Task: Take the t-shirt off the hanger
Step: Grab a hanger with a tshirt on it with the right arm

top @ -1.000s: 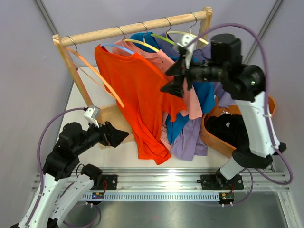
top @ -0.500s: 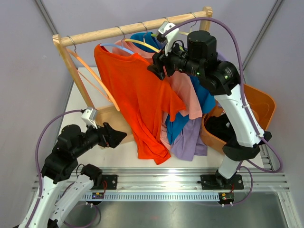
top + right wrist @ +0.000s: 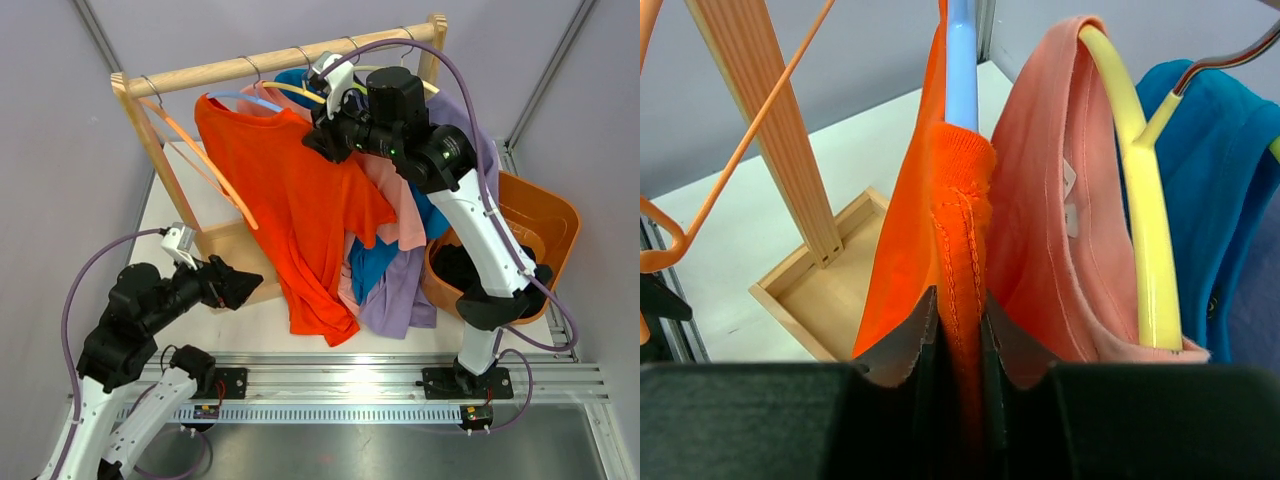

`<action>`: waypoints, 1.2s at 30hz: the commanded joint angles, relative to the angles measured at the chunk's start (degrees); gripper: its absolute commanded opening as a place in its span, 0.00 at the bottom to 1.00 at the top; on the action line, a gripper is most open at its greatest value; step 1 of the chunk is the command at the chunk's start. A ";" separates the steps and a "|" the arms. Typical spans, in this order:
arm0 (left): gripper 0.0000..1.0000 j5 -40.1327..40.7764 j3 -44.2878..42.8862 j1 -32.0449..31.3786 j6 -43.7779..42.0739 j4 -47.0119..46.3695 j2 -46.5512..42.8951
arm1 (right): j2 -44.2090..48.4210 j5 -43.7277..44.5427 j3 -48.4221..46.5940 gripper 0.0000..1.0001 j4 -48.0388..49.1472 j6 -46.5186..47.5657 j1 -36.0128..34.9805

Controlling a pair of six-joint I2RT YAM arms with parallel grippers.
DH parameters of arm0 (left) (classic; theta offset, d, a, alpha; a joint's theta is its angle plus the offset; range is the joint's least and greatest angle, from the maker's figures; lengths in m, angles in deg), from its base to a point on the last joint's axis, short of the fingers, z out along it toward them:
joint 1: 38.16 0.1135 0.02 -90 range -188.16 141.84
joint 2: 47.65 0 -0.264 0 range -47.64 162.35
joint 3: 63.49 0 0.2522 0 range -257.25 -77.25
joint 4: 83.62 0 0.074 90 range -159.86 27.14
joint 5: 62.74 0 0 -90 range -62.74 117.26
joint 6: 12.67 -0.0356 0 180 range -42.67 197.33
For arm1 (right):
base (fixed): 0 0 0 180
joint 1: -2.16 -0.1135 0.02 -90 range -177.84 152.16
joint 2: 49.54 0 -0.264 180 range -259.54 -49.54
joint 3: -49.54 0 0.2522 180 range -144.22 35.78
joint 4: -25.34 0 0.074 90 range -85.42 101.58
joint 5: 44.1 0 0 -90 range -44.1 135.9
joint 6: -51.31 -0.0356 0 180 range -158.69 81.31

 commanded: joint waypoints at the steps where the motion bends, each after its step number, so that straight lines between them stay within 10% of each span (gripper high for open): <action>1: 0.99 0.96 -3.97 -0.05 0.06 -0.04 -0.61 | -0.37 -0.11 -4.53 0.00 3.78 -0.69 -0.64; 17: 0.99 3.60 -19.87 -0.05 -3.55 5.25 1.41 | 9.30 1.21 6.97 0.00 23.38 -3.33 -0.64; 36: 0.99 3.95 -40.62 -0.05 -10.57 3.14 18.37 | 17.82 -2.93 15.31 0.00 20.57 1.41 -0.46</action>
